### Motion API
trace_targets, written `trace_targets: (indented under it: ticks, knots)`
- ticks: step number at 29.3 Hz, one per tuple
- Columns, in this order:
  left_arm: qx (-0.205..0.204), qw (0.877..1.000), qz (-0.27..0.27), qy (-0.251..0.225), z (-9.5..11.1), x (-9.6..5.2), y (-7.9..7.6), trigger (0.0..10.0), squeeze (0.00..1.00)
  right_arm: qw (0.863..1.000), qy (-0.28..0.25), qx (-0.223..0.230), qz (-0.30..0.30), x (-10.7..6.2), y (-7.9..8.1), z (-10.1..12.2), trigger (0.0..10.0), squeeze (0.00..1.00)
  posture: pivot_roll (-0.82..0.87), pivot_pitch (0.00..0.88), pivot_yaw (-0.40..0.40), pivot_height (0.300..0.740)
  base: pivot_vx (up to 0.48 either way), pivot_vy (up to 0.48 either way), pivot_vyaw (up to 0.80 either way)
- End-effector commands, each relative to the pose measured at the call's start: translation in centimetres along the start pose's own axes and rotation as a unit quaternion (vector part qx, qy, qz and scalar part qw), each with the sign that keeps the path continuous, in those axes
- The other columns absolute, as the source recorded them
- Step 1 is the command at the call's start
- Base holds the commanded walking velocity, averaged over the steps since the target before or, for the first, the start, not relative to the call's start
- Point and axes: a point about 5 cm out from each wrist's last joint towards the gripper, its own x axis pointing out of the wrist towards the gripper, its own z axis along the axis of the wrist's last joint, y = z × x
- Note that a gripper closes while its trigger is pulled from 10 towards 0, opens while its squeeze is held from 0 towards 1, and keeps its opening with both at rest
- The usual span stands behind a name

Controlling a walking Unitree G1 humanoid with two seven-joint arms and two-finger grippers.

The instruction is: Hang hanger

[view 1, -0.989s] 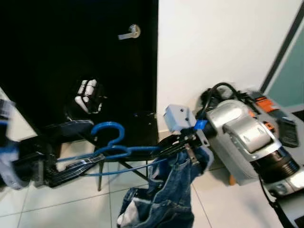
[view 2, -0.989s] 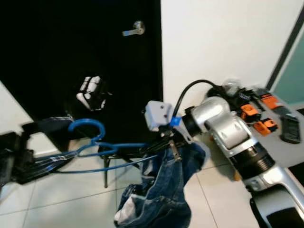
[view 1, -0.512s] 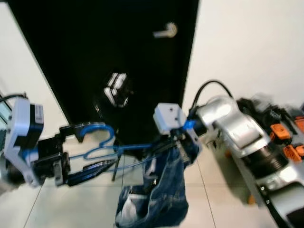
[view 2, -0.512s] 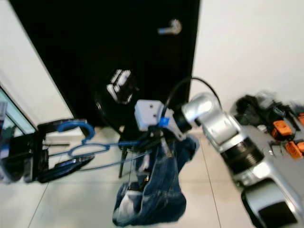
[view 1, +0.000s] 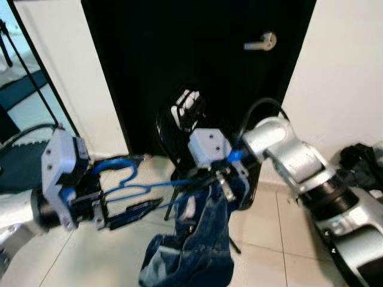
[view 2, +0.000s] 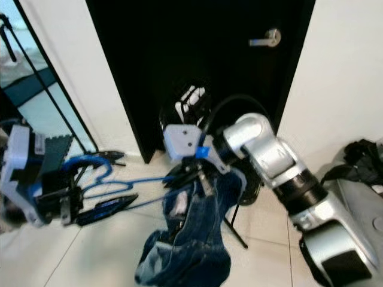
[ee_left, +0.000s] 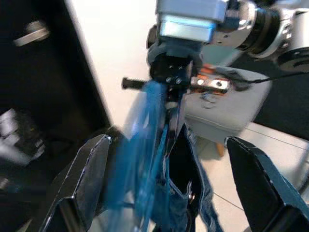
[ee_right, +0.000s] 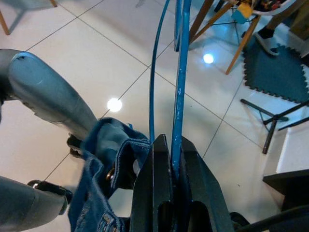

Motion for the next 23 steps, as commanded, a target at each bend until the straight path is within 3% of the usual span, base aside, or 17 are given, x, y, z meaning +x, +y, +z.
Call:
trace_targets:
  ticks: [1, 23]
  knots:
    - [0.003, 1.0, 0.002, 0.009, -0.2, 0.0, 0.0, 10.0, 0.0, 1.0, -0.009, -0.029, 0.003, 0.2, -0.1, 1.0, 10.0, 0.0, -0.07, 0.035, -0.003, 0.74, 0.0, 0.0, 0.77]
    - [0.002, 0.999, -0.016, 0.041, -1.4, 0.1, -0.4, 10.0, 0.0, 0.999, -0.002, -0.054, 0.004, 0.2, 0.0, 1.5, 10.0, 0.0, -0.08, 0.038, 0.0, 0.74, 0.0, 0.0, 0.77]
